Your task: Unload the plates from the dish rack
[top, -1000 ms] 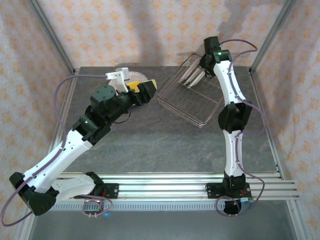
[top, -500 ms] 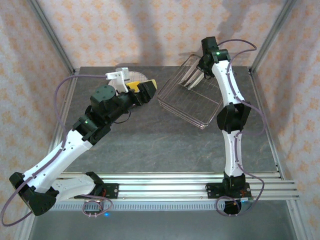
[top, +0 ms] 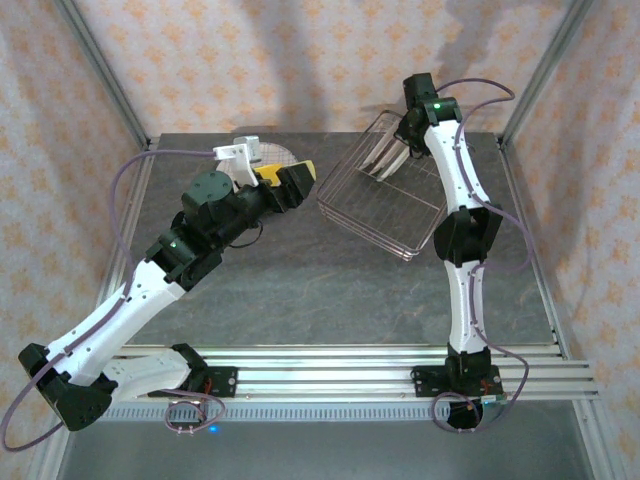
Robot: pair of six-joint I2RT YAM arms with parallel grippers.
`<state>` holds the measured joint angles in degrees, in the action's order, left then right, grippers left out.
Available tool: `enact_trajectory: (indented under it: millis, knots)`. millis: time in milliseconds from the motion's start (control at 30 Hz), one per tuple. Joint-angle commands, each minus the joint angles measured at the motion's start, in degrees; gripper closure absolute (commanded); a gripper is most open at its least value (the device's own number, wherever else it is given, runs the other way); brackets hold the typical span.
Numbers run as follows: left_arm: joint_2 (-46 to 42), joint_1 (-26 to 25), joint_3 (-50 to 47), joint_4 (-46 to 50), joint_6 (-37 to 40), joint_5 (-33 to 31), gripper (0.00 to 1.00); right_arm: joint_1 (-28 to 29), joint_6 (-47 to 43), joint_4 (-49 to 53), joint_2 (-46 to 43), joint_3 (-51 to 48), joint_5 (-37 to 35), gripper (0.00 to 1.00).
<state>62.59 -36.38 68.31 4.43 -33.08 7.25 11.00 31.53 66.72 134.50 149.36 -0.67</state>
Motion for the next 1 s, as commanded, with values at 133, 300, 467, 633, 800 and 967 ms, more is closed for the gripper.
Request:
enact_trajectory:
  millis: [133, 300, 467, 633, 800, 967]
  knots:
    - [-1.33, -0.36, 0.82, -1.09, -0.19, 0.26, 0.12, 0.20, 1.27, -2.84, -7.17, 6.03, -1.89, 1.00]
    - [-1.17, -0.40, 0.88, -1.34, -0.23, 0.23, 0.12, 0.13, 1.53, -1.97, -7.98, 6.12, -1.44, 1.00]
    - [-0.80, -0.37, 1.03, -1.59, -0.27, 0.48, 0.12, -0.02, 1.32, 0.10, -8.94, 5.98, -1.48, 1.00]
    - [-0.54, -0.36, 0.97, -1.94, -0.32, 0.58, 0.12, -0.24, 0.57, 2.51, -10.43, 4.99, -1.06, 1.00]
    - [-0.36, -0.38, 1.00, -2.12, -0.29, 0.82, 0.12, -0.95, -0.53, 4.62, -12.86, 2.94, -0.68, 1.00]
    - [0.32, -0.39, 1.15, -2.91, -0.60, 1.36, 0.11, -1.77, -0.82, 7.58, -14.43, 1.97, 0.14, 1.00]
